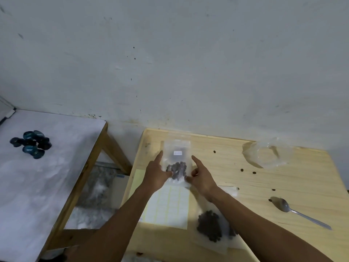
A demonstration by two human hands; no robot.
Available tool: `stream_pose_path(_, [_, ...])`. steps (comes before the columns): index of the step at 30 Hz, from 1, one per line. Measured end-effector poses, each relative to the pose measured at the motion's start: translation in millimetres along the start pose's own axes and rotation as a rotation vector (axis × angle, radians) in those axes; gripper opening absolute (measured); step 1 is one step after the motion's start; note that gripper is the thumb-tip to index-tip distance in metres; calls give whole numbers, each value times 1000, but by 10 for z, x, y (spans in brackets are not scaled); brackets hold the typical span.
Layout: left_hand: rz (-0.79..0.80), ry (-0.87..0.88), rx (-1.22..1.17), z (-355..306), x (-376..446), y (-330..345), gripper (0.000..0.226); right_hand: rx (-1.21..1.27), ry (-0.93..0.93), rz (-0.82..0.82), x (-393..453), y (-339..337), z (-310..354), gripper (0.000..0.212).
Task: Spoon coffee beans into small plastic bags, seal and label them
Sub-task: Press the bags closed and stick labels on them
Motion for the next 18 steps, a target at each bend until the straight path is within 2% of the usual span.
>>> stream_pose_path(5, [-101,-14,85,-12,393,-27,63,-50,1,-103,315,10,158,71])
stream_pose_path(8, [-106,-42,110,5,544,-8,69,-54,-5,-145,396,-4,174,68])
stream_pose_path(12, [-73,-33,147,-37,612,48,63,15,9,-145,396,-38,154,64])
stream_pose_path(15, [-51,-38,213,-32,580,82,69,73,25,-124,344,-81,109,65])
stream_pose_path(18, [-83,-53,223,-37,450,44,66,68,-13,-149,204,-242,110,60])
Point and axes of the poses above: each hand's wrist, its own x-axis towards the middle knuckle, its own y-axis out of the palm, z = x × y, the point moved 10 cm from there along x, towards the middle knuckle, and after that the axes turned 3 degrees about -z, right-handed, at the moved point
